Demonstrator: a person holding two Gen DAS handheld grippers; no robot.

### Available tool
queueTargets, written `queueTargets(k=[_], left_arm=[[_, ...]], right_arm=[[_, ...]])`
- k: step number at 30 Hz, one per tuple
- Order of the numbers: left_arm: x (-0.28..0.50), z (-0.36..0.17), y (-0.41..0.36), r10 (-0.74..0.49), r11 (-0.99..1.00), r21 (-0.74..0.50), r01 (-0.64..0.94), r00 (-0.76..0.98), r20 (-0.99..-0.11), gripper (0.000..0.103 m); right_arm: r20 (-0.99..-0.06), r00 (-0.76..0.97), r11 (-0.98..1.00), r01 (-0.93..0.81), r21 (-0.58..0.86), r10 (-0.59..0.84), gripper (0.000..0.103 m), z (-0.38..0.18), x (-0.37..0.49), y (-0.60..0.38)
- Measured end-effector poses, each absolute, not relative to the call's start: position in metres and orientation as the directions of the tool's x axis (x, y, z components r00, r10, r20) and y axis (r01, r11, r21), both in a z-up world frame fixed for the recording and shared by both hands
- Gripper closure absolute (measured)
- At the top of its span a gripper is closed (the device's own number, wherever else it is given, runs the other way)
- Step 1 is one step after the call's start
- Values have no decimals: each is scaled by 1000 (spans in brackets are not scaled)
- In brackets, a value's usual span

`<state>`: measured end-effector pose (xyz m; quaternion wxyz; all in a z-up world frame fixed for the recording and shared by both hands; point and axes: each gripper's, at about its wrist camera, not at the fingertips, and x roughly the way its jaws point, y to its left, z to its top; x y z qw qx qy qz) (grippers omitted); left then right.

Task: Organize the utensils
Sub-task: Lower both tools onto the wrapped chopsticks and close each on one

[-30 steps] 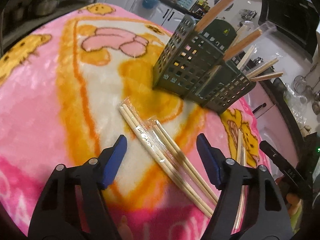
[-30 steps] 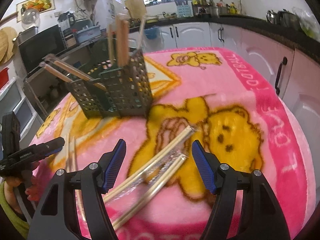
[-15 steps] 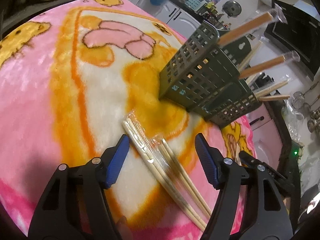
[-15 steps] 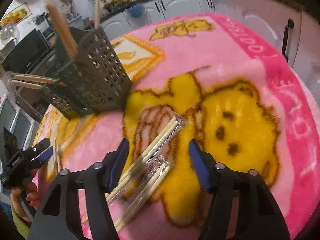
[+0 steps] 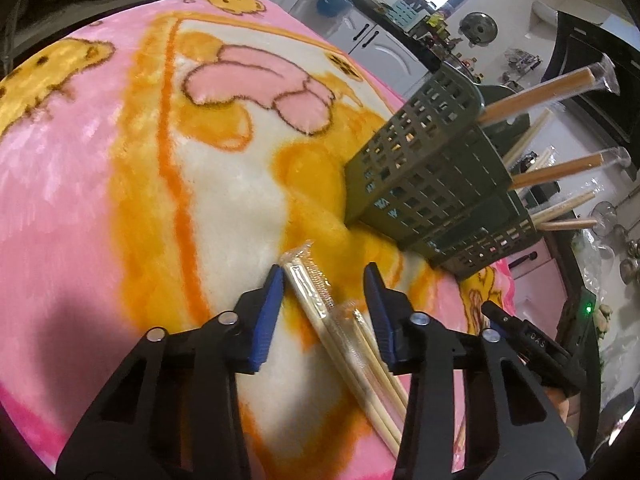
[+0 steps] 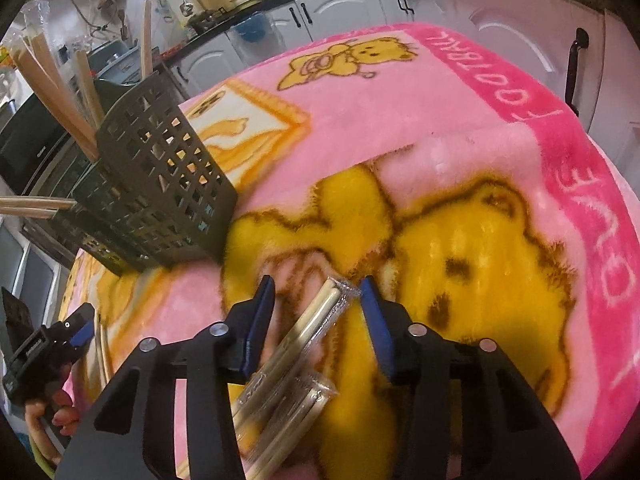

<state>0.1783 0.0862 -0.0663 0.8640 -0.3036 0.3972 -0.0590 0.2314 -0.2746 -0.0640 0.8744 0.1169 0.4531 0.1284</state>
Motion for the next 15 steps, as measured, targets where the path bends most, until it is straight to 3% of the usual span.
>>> queueTargets(k=[4,15], left_arm=[[184,-69,92,-338,803,-576,-152,681,-650,77],[189,-73,101,-329,797,-581,-164,690,-645,90]], right_arm=[[-755,573,942,-105,319,319,76,-65,233,-278],[-707,613,921,-92,379,352,95,-62,232,-285]])
